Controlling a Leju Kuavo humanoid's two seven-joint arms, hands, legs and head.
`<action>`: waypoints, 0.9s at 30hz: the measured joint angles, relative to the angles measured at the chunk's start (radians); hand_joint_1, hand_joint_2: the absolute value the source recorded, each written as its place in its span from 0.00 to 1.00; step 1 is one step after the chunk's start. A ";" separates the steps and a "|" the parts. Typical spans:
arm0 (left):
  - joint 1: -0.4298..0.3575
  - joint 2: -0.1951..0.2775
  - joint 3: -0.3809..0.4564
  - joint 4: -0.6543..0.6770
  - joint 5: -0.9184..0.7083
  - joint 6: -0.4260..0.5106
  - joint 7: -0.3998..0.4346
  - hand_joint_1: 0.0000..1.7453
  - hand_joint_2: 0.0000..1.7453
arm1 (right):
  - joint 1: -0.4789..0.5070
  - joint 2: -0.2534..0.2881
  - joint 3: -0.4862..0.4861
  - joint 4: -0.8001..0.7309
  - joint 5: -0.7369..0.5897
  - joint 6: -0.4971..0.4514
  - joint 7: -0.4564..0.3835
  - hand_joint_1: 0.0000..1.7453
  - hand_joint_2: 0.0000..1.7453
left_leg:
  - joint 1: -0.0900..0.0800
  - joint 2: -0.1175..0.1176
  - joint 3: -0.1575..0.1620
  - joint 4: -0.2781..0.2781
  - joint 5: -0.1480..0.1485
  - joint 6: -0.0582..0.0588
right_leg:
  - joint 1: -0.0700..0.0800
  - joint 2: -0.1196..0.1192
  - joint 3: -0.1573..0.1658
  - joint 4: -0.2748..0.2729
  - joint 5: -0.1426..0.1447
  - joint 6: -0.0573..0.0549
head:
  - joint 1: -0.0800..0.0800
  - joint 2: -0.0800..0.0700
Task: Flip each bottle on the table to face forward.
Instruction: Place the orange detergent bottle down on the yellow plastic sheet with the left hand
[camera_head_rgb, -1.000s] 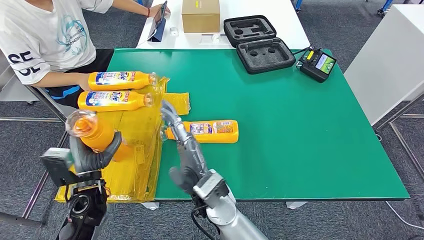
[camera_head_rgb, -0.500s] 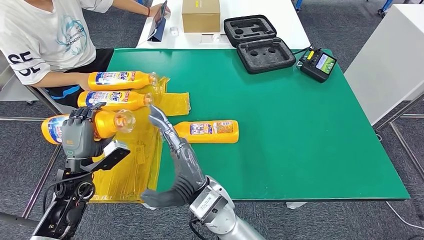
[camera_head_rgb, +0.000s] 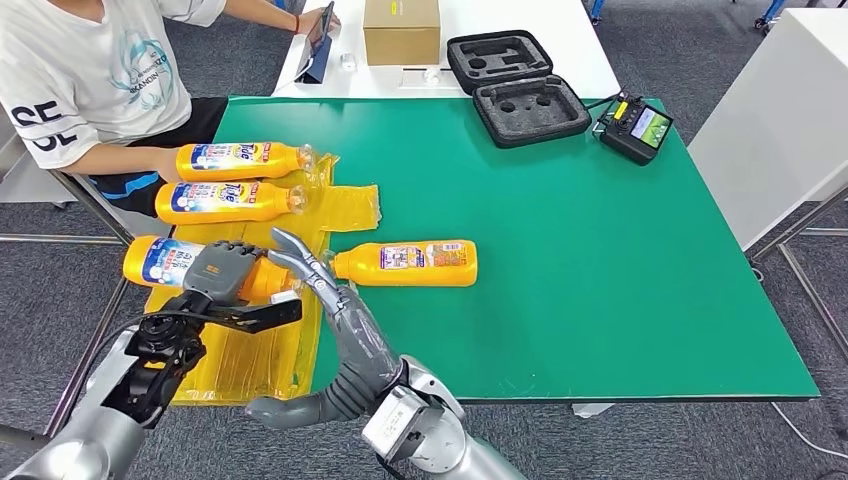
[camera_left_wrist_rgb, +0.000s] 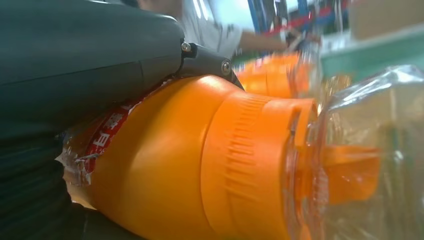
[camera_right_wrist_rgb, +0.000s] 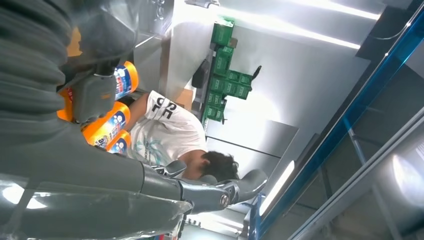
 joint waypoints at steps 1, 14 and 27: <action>-0.013 0.000 -0.005 0.026 0.004 -0.011 -0.002 1.00 1.00 | 0.000 0.001 0.000 0.002 0.000 0.002 0.000 0.00 1.00 | 0.000 0.000 0.000 0.000 0.000 0.000 | 0.000 0.000 0.000 0.000 0.000 0.000 | 0.000 0.000; -0.121 -0.001 -0.028 0.202 0.079 -0.126 -0.035 1.00 1.00 | 0.001 0.005 -0.002 0.025 0.015 0.006 0.000 0.00 1.00 | 0.000 0.000 0.000 0.000 0.000 0.000 | 0.000 0.000 0.000 0.000 0.000 0.000 | 0.000 0.000; -0.148 -0.009 -0.025 0.252 0.203 -0.217 -0.074 0.00 0.00 | 0.001 0.014 -0.019 0.049 0.024 0.011 0.000 0.00 1.00 | 0.000 -0.001 0.000 0.000 0.000 0.000 | 0.000 0.000 0.001 0.000 0.000 0.000 | 0.000 0.000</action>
